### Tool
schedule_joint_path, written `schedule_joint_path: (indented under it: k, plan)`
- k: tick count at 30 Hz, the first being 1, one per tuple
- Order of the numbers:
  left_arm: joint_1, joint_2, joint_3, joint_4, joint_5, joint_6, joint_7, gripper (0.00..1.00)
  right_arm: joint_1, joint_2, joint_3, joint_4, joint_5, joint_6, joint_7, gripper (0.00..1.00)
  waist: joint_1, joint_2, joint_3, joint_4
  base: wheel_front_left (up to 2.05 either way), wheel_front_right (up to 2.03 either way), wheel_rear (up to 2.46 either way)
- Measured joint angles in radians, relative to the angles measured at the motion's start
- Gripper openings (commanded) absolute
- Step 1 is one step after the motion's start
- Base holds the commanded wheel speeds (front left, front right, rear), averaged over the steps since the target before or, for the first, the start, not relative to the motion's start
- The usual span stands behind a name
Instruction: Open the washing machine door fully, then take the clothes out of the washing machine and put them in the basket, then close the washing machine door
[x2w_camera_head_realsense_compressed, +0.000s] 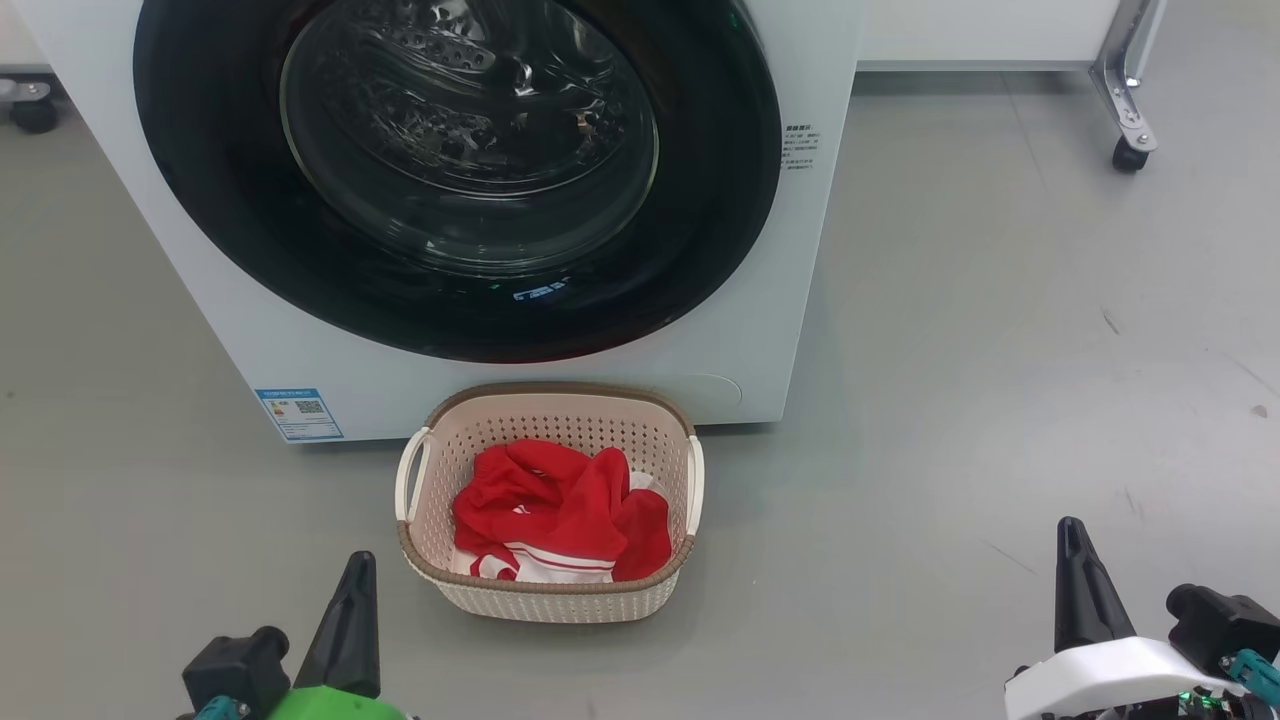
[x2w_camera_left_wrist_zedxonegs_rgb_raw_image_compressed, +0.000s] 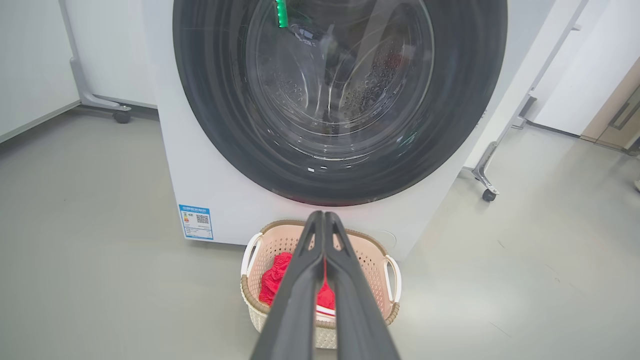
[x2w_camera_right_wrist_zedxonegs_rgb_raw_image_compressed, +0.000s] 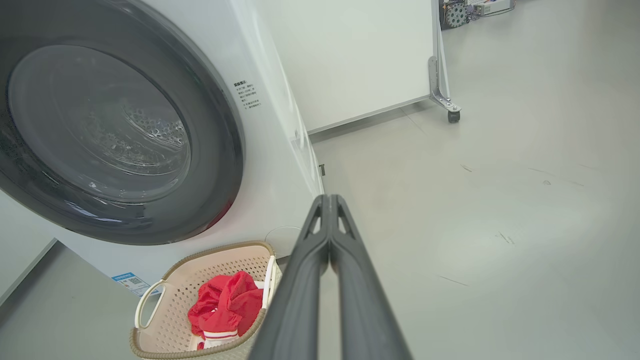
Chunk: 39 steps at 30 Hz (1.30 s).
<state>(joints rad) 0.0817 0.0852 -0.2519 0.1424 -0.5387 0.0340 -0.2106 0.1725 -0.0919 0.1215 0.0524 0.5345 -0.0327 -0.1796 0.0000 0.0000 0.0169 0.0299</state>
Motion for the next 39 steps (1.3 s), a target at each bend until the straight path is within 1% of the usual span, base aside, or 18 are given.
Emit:
schedule_joint_path:
  k: [15,24,27,30,33,39]
  plan:
    - [-0.003,-0.003,0.051,0.006,-0.193,-0.021,0.048,0.00,-0.025,0.004,-0.035,0.021,0.198,0.014,0.043,0.00,0.0000,0.0000,-0.002,-0.005,0.00,0.00,0.00]
    - [-0.009,-0.003,0.077,0.017,-0.313,-0.032,0.078,0.00,-0.046,0.003,-0.053,0.040,0.318,0.031,0.065,0.00,0.0000,0.0000,-0.003,-0.008,0.00,0.00,0.00]
    - [-0.018,-0.003,0.086,0.021,-0.349,-0.040,0.087,0.00,-0.052,0.003,-0.058,0.048,0.358,0.032,0.074,0.00,0.0000,0.0000,-0.003,-0.009,0.00,0.00,0.00]
    - [-0.025,-0.003,0.094,0.026,-0.387,-0.041,0.097,0.00,-0.061,0.003,-0.064,0.056,0.398,0.041,0.082,0.00,0.0000,0.0000,-0.004,-0.010,0.00,0.00,0.00]
    - [-0.028,-0.003,0.099,0.028,-0.417,-0.041,0.105,0.00,-0.067,0.002,-0.068,0.059,0.424,0.042,0.087,0.00,0.0000,0.0000,-0.004,-0.011,0.00,0.00,0.00]
    - [-0.034,-0.003,0.118,0.040,-0.496,-0.055,0.122,0.00,-0.083,0.002,-0.079,0.076,0.503,0.052,0.104,0.00,0.0000,0.0000,-0.005,-0.013,0.00,0.00,0.00]
